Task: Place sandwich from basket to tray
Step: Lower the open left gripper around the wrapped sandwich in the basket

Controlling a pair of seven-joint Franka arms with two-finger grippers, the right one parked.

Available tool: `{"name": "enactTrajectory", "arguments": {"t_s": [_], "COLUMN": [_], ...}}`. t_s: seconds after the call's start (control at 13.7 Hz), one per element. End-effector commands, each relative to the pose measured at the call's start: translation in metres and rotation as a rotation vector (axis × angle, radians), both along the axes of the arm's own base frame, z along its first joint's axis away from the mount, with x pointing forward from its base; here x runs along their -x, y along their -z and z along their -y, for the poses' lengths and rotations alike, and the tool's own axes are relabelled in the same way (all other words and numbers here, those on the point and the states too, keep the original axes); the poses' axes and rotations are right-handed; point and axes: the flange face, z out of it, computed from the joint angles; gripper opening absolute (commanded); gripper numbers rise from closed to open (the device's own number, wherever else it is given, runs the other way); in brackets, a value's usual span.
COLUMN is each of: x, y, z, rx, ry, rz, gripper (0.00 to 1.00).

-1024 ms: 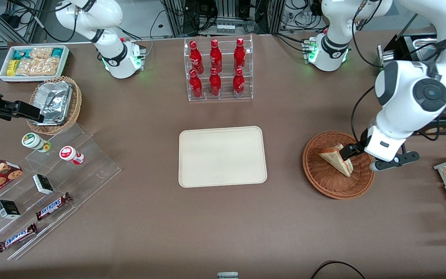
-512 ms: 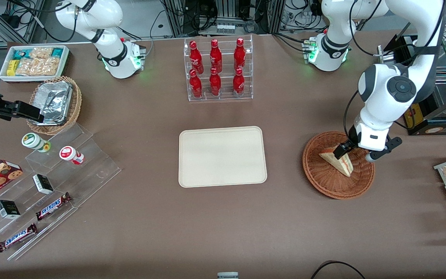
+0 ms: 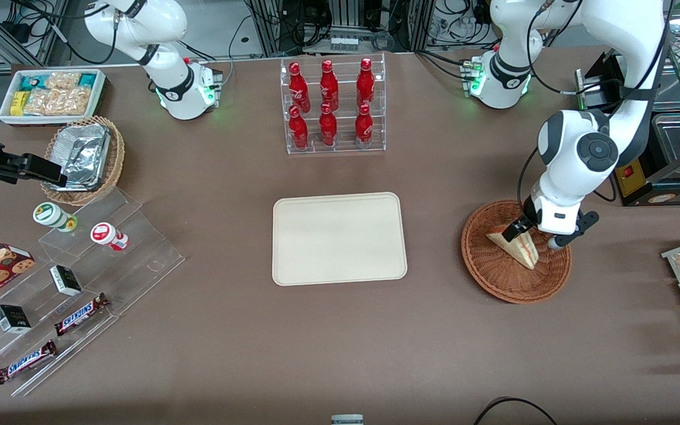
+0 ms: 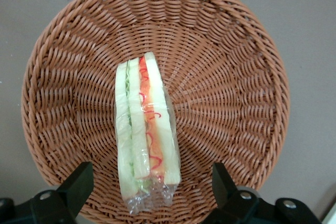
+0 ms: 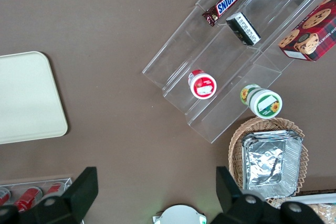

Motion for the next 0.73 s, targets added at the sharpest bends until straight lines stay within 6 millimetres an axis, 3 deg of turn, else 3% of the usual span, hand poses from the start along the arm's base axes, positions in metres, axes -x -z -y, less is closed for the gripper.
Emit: {"name": "enactTrajectory", "arguments": {"t_s": [0.0, 0.37, 0.44, 0.51, 0.59, 0.66], "x": [0.002, 0.002, 0.001, 0.001, -0.001, -0.002], "y": [0.013, 0.035, 0.041, 0.044, 0.044, 0.045], "z": [-0.001, -0.001, -0.001, -0.003, -0.006, -0.010], "rx": [0.002, 0.004, 0.006, 0.006, 0.006, 0.007], "ry": [-0.040, -0.042, -0.041, -0.045, -0.052, -0.060], "rz": [-0.004, -0.021, -0.018, -0.021, -0.020, -0.020], "gripper": [1.00, 1.00, 0.96, 0.81, 0.39, 0.14]}}
